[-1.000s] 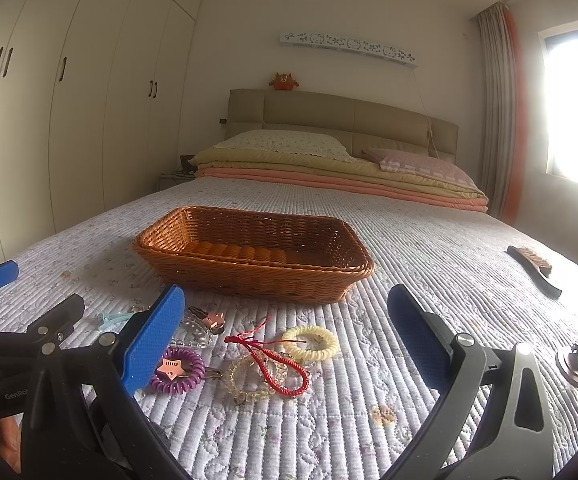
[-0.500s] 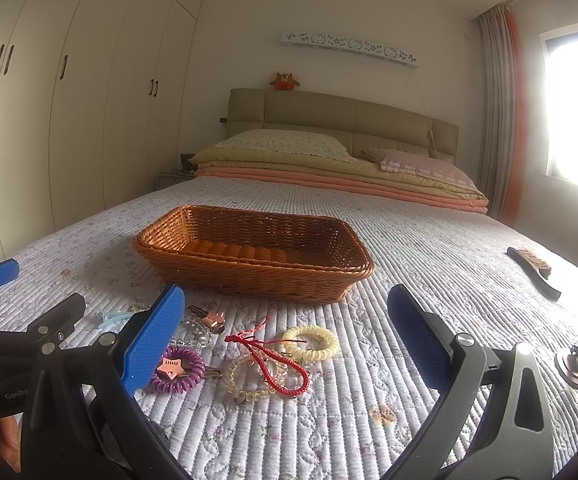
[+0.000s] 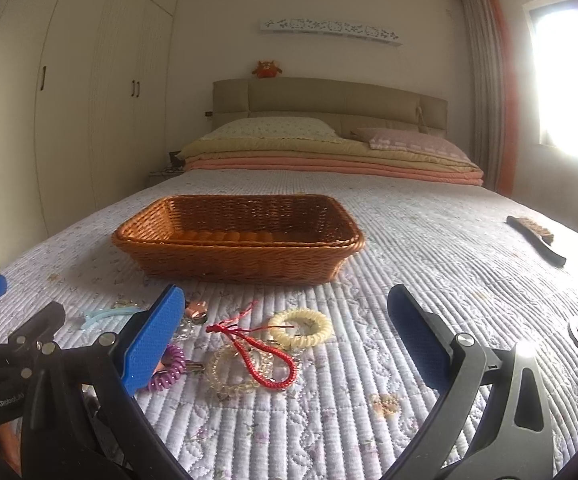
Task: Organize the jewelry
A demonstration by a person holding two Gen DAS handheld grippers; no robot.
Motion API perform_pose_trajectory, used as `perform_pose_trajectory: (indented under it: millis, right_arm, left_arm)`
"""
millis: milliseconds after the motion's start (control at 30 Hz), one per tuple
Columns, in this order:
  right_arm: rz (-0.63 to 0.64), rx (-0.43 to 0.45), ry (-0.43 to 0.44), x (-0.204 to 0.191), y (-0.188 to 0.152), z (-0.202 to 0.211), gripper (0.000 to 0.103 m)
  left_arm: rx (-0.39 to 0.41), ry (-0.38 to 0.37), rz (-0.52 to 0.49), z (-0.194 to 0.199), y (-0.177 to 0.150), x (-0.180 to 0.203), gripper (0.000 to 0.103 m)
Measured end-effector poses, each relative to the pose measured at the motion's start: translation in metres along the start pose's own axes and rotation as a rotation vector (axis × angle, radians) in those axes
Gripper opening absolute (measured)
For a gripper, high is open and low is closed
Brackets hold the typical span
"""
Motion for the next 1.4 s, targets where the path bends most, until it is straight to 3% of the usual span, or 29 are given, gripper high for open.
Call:
perform_pose_trajectory:
  millis: [233,333,467,567,633,700,767,833,900,1033,1267,1400]
  right_arm:
    - [0.008,-0.02,-0.001,0.001,0.001,-0.003,0.097]
    - [-0.023,-0.039,-0.006,0.011,0.004,-0.003,0.091]
    - [-0.053,-0.08,0.004,0.031,0.003,0.012,0.075]
    - [-0.018,-0.117,0.031,0.038,-0.004,0.029,0.065]
    - [0.022,-0.161,0.057,0.036,-0.012,0.034,0.053]
    - [0.029,-0.213,0.09,0.034,-0.021,0.031,0.039]
    - [0.012,-0.273,0.124,0.032,-0.029,0.023,0.039]
    - [-0.001,-0.309,0.161,0.027,-0.032,0.015,0.039]
    - [0.002,-0.33,0.182,0.02,-0.032,0.006,0.039]
    - [0.006,-0.366,0.163,0.023,-0.032,-0.022,0.038]
    - [-0.046,-0.522,0.155,0.042,-0.054,-0.085,0.039]
    - [-0.062,-0.574,0.167,0.04,-0.065,-0.101,0.037]
  left_arm:
    - [-0.051,-0.004,0.08,-0.009,-0.005,-0.015,0.096]
    - [-0.075,-0.023,0.083,-0.012,-0.006,-0.013,0.095]
    - [-0.094,-0.095,0.095,-0.003,0.002,-0.009,0.088]
    - [-0.175,-0.202,0.095,0.009,0.0,0.0,0.08]
    - [-0.228,-0.273,0.124,0.017,-0.005,0.006,0.07]
    - [-0.283,-0.33,0.156,0.023,-0.01,0.013,0.067]
    - [-0.337,-0.383,0.184,0.027,-0.02,0.022,0.066]
    - [-0.38,-0.405,0.198,0.027,-0.028,0.028,0.054]
    - [-0.41,-0.411,0.198,0.026,-0.034,0.032,0.05]
    - [-0.468,-0.418,0.225,0.017,-0.046,0.035,0.044]
    - [-0.537,-0.452,0.231,0.016,-0.05,0.042,0.042]
    - [-0.587,-0.46,0.236,0.011,-0.059,0.053,0.042]
Point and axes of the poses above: each gripper's, at about its wrist camera, not at the fingertips, and z roughly against the way its jaws point, x to its right, y to its top, the point moved 9 cm from there along -z, roughly the way its jaws point, and after that the axes turned 14 degrees about x, right-handed, at the moved point
